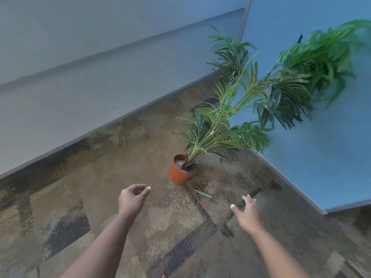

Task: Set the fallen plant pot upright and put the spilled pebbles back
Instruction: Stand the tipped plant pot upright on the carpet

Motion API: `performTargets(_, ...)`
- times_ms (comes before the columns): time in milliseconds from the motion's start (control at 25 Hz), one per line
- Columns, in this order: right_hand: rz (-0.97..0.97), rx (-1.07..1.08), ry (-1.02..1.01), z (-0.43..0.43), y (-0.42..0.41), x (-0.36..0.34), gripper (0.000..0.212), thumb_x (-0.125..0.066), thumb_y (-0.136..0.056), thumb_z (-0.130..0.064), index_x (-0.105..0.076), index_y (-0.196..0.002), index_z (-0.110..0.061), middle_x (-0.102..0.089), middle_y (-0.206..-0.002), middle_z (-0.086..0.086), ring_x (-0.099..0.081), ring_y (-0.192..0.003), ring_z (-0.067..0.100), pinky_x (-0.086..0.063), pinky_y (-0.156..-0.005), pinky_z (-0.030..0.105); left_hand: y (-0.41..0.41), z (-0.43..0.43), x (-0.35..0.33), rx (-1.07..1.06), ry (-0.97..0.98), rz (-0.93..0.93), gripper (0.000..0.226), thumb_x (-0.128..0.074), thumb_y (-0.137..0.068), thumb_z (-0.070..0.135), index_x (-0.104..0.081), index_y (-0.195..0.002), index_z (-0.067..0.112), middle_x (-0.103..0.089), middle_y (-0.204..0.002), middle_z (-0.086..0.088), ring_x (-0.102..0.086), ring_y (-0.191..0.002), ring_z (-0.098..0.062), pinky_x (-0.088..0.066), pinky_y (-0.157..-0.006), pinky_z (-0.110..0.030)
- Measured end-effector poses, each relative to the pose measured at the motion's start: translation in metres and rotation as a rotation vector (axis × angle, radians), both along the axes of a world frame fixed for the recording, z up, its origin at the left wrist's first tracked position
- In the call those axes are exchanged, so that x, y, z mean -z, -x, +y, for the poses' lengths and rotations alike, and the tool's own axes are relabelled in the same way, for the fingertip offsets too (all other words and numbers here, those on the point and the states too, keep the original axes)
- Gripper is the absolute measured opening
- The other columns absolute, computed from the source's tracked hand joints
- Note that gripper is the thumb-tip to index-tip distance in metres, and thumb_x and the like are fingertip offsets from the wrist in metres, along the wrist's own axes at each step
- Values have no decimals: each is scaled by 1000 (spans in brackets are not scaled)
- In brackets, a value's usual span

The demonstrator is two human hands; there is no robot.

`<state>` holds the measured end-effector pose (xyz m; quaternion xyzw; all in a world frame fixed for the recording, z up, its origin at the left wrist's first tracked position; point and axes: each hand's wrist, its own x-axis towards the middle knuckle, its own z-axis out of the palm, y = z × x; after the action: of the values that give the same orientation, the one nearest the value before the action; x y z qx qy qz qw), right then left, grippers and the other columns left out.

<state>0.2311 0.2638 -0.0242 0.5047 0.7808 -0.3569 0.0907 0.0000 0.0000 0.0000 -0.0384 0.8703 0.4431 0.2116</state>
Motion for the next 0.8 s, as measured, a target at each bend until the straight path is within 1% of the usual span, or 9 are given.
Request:
performTargets(120, 99, 95, 94, -2, 38, 76, 59, -62, -92, -35, -43, -143, -13, -42, -149, 11, -40, -136, 30, -37, -105, 40, 28, 27, 73, -140, -122, -21, 12, -81, -77, 28, -75, -82, 19, -76, -79, -2, -73, -81, -19, -59, -82, -45)
performTargets(200, 150, 112, 165, -1, 66, 131, 46, -62, -93, -29, -53, -135, -13, -61, -128, 7, -59, -111, 24, -47, -89, 34, 45, 51, 129, -242, -195, -24, 10, -80, -79, 19, -74, -85, 13, -75, -81, -8, -72, -80, -23, -59, -82, -41)
performTargets(280, 237, 158, 192, 3, 95, 197, 28, -63, -92, -23, -66, -118, -13, -69, -98, 0, -63, -81, 12, -51, -68, 27, 61, 74, 188, -306, -282, -4, 11, -77, -81, 9, -73, -89, 4, -73, -84, -15, -70, -76, -24, -58, -76, -33)
performTargets(320, 258, 179, 197, 4, 109, 229, 19, -64, -91, -21, -72, -107, -13, -70, -88, -2, -64, -73, 11, -53, -64, 27, 66, 85, 217, -327, -309, 2, 12, -76, -81, 5, -72, -91, 1, -72, -84, -17, -68, -73, -23, -57, -73, -31)
performTargets(400, 313, 285, 238, 10, 138, 295, 13, -65, -89, -18, -77, -92, -14, -73, -74, -1, -69, -70, 17, -59, -67, 33, 81, 110, 277, -342, -333, 0, 12, -77, -80, 3, -72, -90, -2, -72, -84, -20, -66, -71, -23, -58, -73, -30)
performTargets(440, 346, 333, 262, 13, 153, 324, 13, -66, -89, -17, -78, -90, -14, -74, -70, 0, -71, -69, 18, -59, -66, 32, 88, 123, 304, -344, -344, -9, 12, -78, -79, 3, -72, -89, -2, -72, -83, -21, -67, -69, -22, -59, -72, -30)
performTargets(560, 435, 468, 312, 27, 199, 395, 12, -67, -86, -12, -79, -86, -16, -74, -67, 0, -69, -63, 14, -48, -52, 19, 113, 164, 377, -363, -355, -35, 10, -80, -76, 3, -73, -84, 0, -72, -77, -18, -70, -63, -21, -61, -64, -27)
performTargets(680, 487, 594, 355, 49, 242, 443, 8, -70, -83, -13, -78, -83, -13, -74, -65, 0, -66, -57, 11, -44, -49, 16, 135, 197, 428, -374, -307, -22, 15, -87, -68, 16, -73, -71, 14, -73, -69, -11, -74, -69, -25, -62, -73, -39)
performTargets(800, 523, 627, 331, 70, 275, 467, 10, -71, -83, -16, -79, -85, -10, -74, -69, 1, -71, -65, 16, -49, -54, 19, 154, 218, 455, -439, -146, 68, 25, -88, -64, 31, -70, -77, 18, -74, -78, -8, -71, -74, -26, -59, -79, -40)
